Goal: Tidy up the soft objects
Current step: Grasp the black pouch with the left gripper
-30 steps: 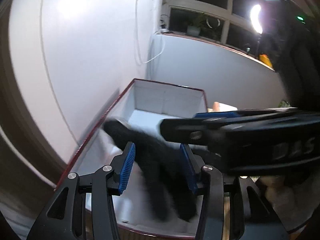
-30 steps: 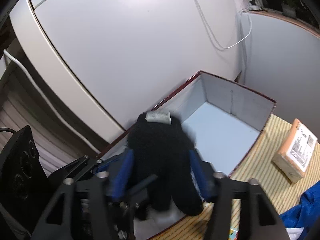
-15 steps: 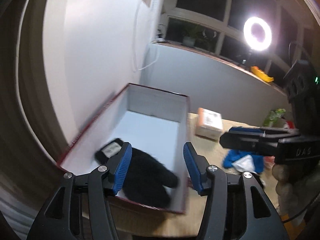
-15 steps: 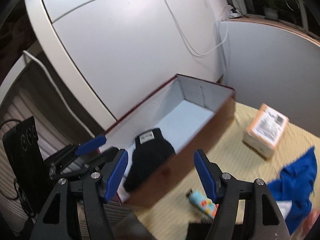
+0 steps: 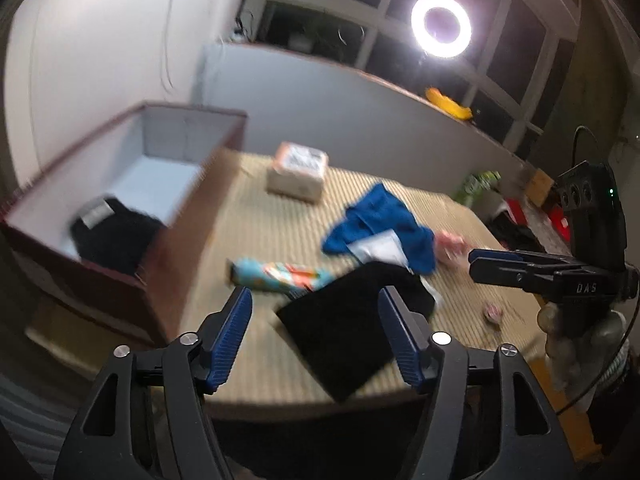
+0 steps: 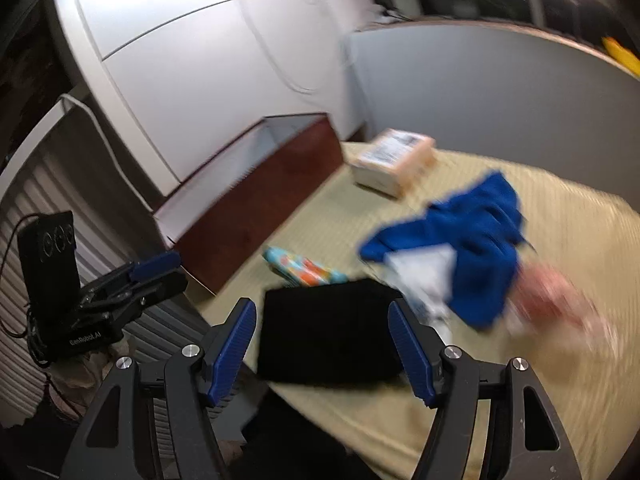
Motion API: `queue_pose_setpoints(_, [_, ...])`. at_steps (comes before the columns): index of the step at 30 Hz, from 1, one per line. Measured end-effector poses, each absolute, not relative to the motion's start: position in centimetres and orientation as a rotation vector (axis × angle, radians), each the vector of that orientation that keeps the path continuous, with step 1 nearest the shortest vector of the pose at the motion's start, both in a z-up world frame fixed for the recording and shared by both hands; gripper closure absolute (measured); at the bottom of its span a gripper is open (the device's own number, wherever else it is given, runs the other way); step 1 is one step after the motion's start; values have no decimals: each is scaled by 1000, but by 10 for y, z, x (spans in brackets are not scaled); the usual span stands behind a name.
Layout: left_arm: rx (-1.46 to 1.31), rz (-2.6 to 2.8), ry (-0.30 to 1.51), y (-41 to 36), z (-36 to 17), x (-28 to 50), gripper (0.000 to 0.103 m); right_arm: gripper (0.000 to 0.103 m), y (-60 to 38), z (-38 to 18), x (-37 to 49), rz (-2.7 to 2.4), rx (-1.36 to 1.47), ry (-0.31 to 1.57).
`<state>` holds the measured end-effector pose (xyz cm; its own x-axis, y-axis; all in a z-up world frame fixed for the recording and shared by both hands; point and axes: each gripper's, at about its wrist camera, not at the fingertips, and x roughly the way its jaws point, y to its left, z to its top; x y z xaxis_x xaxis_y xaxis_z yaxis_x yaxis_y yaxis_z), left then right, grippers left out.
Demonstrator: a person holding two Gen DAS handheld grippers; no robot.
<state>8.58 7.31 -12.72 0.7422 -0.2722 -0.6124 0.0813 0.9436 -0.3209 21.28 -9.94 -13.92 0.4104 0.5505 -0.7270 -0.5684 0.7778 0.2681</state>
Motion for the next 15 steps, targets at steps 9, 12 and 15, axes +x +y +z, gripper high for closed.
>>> queue_pose_setpoints(9, [-388,-224,818,56,-171,87,37,38,-131,-178,216,681,53,1011])
queue_pose_setpoints(12, [-386,-221,834,53,-178,89,37,38,-120,-185,222,698,35,1024])
queue_pose_setpoints(15, [-373,-215,846,53,-184,93,37,38,-110,-194,233,697,25,1049])
